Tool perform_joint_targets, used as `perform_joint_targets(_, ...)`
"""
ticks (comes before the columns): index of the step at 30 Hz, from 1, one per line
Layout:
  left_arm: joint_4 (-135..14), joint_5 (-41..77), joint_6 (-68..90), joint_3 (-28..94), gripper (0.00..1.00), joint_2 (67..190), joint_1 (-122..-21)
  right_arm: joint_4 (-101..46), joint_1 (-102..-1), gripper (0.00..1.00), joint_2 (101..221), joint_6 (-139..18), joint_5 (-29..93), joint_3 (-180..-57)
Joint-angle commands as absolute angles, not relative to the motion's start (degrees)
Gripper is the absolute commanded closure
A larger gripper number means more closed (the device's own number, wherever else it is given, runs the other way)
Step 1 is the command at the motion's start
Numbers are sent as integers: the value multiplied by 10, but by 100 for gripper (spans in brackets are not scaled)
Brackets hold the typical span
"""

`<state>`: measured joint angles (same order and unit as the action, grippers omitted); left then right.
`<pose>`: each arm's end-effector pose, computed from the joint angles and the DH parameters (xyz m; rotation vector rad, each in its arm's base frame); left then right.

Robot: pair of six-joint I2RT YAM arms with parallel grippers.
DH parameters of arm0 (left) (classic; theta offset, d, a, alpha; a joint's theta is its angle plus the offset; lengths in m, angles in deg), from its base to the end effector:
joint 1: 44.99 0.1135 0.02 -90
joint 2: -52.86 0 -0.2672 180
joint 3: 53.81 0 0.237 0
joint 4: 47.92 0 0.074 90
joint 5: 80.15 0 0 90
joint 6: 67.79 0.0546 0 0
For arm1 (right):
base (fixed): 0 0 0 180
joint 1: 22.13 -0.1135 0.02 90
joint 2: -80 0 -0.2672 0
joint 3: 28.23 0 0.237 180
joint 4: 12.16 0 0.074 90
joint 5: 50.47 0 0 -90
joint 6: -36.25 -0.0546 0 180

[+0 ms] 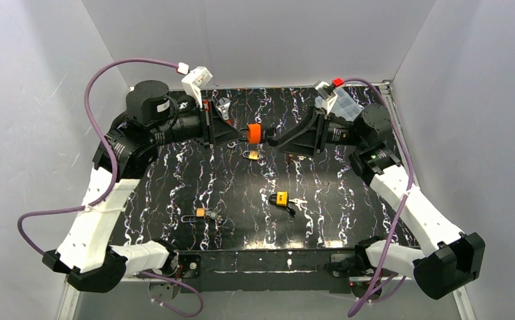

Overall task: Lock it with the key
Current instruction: Lock the lock.

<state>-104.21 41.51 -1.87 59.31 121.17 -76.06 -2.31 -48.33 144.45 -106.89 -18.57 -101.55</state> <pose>0.1629 -0.1316 0.5048 0.5403 1.8190 -1.1640 0.1916 0.1459 0.4241 -0.6814 1.5095 1.7254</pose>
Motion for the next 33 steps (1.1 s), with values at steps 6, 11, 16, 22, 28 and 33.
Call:
perform_joint_targets(6,-1021,448,-28,621,100,1223,-761,-151,-510,35,1451,-945,-139,-1091)
perform_joint_targets(11,-1024,449,-28,629,100,1226,-761,-221,-511,37,1429,-881,-63,-1096)
perform_joint_targets(16,-1026,452,-28,636,100,1230,-761,-262,-511,37,1419,-844,-31,-1102)
perform_joint_targets(22,-1023,460,-33,637,100,1235,-761,-255,-511,36,1419,-843,-29,-1102)
perform_joint_targets(28,-1018,466,-38,636,100,1238,-761,-250,-519,37,1429,-842,-29,-1112)
perform_joint_targets(33,-1017,466,-39,635,100,1239,-761,-247,-524,40,1433,-841,-26,-1119)
